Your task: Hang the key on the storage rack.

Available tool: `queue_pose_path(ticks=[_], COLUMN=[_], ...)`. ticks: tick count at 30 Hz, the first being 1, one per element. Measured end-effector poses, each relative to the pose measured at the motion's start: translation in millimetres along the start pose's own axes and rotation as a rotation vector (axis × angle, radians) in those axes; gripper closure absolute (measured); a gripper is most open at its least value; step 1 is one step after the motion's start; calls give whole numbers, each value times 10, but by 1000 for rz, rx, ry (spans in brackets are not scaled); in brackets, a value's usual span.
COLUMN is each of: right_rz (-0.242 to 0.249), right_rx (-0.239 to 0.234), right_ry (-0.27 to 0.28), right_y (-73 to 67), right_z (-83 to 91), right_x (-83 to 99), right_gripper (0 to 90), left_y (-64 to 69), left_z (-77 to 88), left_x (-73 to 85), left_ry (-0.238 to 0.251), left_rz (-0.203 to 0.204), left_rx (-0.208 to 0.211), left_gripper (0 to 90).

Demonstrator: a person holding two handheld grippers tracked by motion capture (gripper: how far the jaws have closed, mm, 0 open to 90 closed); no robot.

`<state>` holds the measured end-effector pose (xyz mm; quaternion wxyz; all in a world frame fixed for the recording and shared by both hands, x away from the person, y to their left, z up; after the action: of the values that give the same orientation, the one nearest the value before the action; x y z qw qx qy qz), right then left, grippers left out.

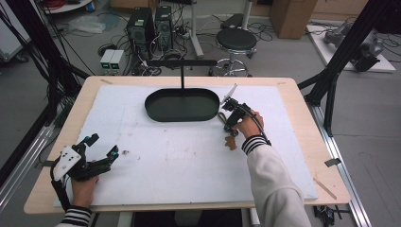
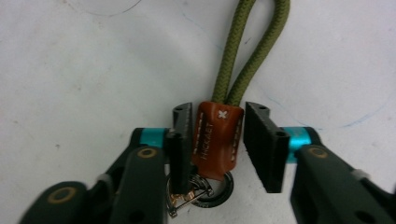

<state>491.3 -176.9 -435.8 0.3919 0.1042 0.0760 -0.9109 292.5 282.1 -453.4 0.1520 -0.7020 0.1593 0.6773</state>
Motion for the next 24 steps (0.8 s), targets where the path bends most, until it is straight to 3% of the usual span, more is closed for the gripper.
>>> queue_pose_path(ticks=[3,17,24], right_rz=[-17,11,2], right_rx=[8,25,17], right_ry=[-8,-15,41], right_y=[-11,-8,-2], right_z=[6,38,173], right_x=[-16,-14,17], right_gripper=[713,732,734], left_y=[0,-2,-1], left_z=[0,0,0], left_x=[0,0,0], left_ry=[0,-1,-1], left_rz=[0,2,0], left_rx=[0,-1,0], left_gripper=[139,139,138])
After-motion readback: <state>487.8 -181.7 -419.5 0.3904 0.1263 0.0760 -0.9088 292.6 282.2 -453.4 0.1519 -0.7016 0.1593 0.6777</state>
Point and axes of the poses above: each handheld gripper's, and its own axes: z roughly backward along the jaws, x roughly out of its underside, y roughly to its right, the point moved 3 cm from there along -z, roughly forward along the jaws, and after that the axes turned 3 degrees about -x, right-handed, at the moved point
